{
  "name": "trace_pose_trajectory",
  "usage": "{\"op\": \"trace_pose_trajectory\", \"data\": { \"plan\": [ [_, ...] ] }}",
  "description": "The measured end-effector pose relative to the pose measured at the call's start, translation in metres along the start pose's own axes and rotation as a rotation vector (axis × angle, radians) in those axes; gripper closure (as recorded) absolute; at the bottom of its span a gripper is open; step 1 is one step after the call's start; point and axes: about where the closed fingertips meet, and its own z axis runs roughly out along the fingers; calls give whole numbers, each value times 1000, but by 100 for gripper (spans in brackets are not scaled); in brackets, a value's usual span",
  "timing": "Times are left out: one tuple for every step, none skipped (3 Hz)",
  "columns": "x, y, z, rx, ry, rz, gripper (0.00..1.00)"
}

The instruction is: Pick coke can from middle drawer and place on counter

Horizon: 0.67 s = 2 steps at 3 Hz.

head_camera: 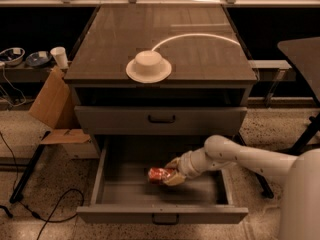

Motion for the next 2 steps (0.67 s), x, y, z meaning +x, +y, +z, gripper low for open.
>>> {"op": "trace_pose_trajectory", "data": {
  "plan": [
    [-12,4,-33,24,-40,6,100],
    [-34,12,-71,32,-41,-4,100]
  ]
}}
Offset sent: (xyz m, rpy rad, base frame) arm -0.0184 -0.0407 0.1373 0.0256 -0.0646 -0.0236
